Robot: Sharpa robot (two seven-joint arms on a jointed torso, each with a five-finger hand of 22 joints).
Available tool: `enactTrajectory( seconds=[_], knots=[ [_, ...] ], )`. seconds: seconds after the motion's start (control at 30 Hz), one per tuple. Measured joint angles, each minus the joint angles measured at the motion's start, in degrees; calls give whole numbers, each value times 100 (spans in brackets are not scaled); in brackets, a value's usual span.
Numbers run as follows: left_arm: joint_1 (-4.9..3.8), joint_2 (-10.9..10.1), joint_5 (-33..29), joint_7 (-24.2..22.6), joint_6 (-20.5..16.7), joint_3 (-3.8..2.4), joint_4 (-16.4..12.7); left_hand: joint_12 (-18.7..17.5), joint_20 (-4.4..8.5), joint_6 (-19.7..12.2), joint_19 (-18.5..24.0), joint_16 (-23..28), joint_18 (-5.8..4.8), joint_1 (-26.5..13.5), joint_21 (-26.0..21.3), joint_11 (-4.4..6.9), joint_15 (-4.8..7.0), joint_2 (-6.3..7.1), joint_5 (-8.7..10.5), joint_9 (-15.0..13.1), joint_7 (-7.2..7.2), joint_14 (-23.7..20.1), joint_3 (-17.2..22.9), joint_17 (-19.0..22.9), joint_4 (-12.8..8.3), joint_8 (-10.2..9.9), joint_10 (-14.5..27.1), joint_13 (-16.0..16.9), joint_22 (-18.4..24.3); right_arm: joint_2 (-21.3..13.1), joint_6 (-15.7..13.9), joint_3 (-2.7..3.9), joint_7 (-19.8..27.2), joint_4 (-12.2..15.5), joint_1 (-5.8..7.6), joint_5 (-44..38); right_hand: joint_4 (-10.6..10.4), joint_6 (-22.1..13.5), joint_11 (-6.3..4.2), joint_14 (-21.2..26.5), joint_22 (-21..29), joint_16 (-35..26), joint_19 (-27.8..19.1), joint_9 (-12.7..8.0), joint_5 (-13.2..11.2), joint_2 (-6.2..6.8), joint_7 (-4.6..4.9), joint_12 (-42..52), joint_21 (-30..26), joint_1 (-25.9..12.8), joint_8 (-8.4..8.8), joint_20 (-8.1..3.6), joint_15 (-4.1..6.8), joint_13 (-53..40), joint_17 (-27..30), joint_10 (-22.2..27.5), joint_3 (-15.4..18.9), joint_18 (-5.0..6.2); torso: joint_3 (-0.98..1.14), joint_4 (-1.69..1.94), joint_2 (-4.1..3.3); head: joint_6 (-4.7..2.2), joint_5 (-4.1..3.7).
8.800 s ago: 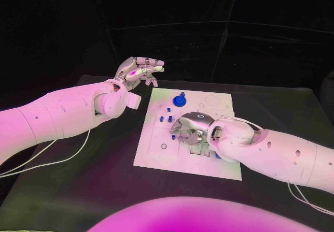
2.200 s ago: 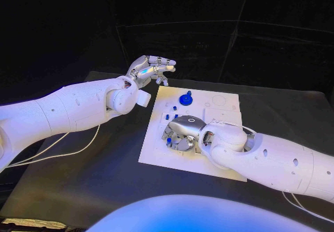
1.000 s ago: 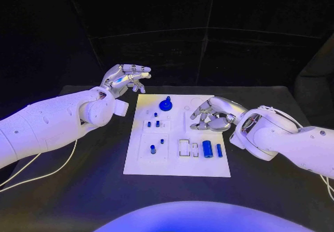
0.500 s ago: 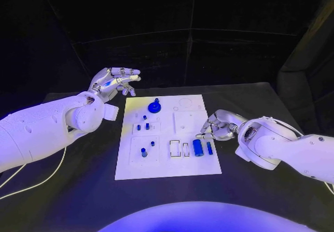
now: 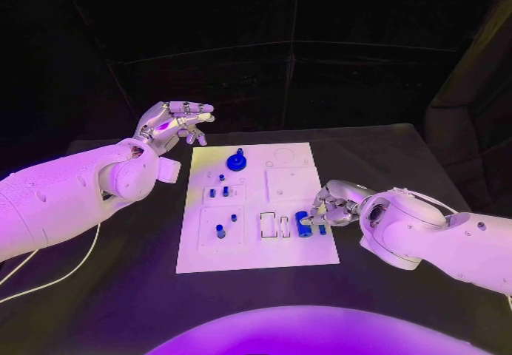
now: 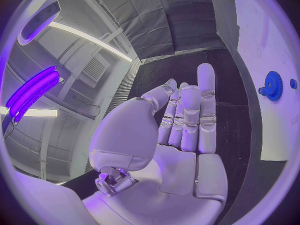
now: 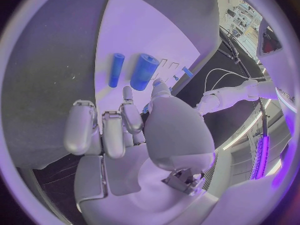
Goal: Assemble the parts on the task board
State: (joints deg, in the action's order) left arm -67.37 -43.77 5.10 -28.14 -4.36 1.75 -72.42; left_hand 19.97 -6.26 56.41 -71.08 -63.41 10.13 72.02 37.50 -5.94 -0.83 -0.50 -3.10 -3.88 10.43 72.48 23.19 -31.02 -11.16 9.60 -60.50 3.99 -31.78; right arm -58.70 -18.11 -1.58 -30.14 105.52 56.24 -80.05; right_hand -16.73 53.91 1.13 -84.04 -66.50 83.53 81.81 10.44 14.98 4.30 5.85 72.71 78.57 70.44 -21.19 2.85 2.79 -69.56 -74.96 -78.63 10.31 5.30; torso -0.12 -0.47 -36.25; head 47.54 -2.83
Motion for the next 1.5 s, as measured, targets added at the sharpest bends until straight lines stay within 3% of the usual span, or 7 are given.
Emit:
enactTrajectory(
  seconds=[0.43, 0.63, 0.8, 0.97, 1.07, 1.5],
  knots=[
    [2, 8, 0, 7, 13, 3, 7, 0, 0, 0, 0, 0, 0, 0, 0, 0, 0, 0, 0, 0, 0, 0, 0, 0, 0, 0, 0, 0, -1, 292, 143, 23, -149, -153, -183, -229, 0, -17, 0, 0, -27, 22, 0, 89, 113, -17, -20, 67, 14, -56, -113, 0, 0, -107, 1, -41, 0, 0, 3, 10, -7, 7, -30],
    [2, 5, 0, 12, 19, 3, 7, 0, 0, 0, 0, 0, 0, 0, 0, 0, 0, 0, 0, 0, 0, 0, 0, 0, 0, 0, 0, 0, -1, 401, 147, 46, -156, -193, -217, -310, 55, -52, -20, 0, -56, 45, -1, 113, 351, -184, -38, 90, 37, 111, -228, 0, 0, -180, 2, -60, 3, 1, 3, 9, -7, 30, 7],
    [2, 3, 0, 15, 22, 4, 7, 0, 0, 0, 0, 0, 0, 0, 0, 0, 0, 0, 0, 0, 0, 0, 0, -1, 0, 0, 0, 0, -1, 413, 112, 49, -166, -185, -236, -363, 93, -76, -20, 3, -82, 45, 11, 155, 688, -315, -14, 117, 37, 242, -322, -11, 3, -229, 1, -60, -29, 1, 3, 9, -4, 30, 35],
    [1, 0, 0, 17, 25, 4, 7, 0, 0, 0, 0, 0, 0, 0, 0, 0, 0, 0, 0, 0, 0, 0, 0, -1, 0, 0, 0, 0, -1, 331, -43, 39, -203, -125, -253, -326, 97, -92, -21, 16, -77, 45, 20, 188, 1024, -468, -34, 117, 37, 395, -384, -20, 23, -228, 2, -61, -32, 1, 3, 8, 1, 25, 58],
    [1, -2, 0, 19, 26, 4, 10, 0, 0, 0, 0, 0, 0, 0, 0, 0, 0, 0, 0, 0, 0, 0, 0, -1, 0, 0, 0, 0, -1, 243, -178, 22, -234, -51, -272, -239, 98, -81, -41, -1, -86, 45, 20, 184, 1120, -489, -64, 117, 37, 417, -391, -20, 41, -259, 2, -81, -33, 1, 7, 8, 1, 19, 59],
    [1, 13, 0, 28, 39, 4, 30, 0, 0, 0, 0, 0, 0, 0, 0, 0, 0, 0, 0, 0, 0, 0, 0, -1, 0, 0, 0, 0, 3, 115, -782, 10, -208, 382, -292, 138, 92, -62, -61, -1, -139, 67, 41, 239, 1183, -509, -83, 117, 59, 437, -433, -41, 41, -285, 3, -101, -28, 1, 3, 10, 2, -27, 67]
  ],
)
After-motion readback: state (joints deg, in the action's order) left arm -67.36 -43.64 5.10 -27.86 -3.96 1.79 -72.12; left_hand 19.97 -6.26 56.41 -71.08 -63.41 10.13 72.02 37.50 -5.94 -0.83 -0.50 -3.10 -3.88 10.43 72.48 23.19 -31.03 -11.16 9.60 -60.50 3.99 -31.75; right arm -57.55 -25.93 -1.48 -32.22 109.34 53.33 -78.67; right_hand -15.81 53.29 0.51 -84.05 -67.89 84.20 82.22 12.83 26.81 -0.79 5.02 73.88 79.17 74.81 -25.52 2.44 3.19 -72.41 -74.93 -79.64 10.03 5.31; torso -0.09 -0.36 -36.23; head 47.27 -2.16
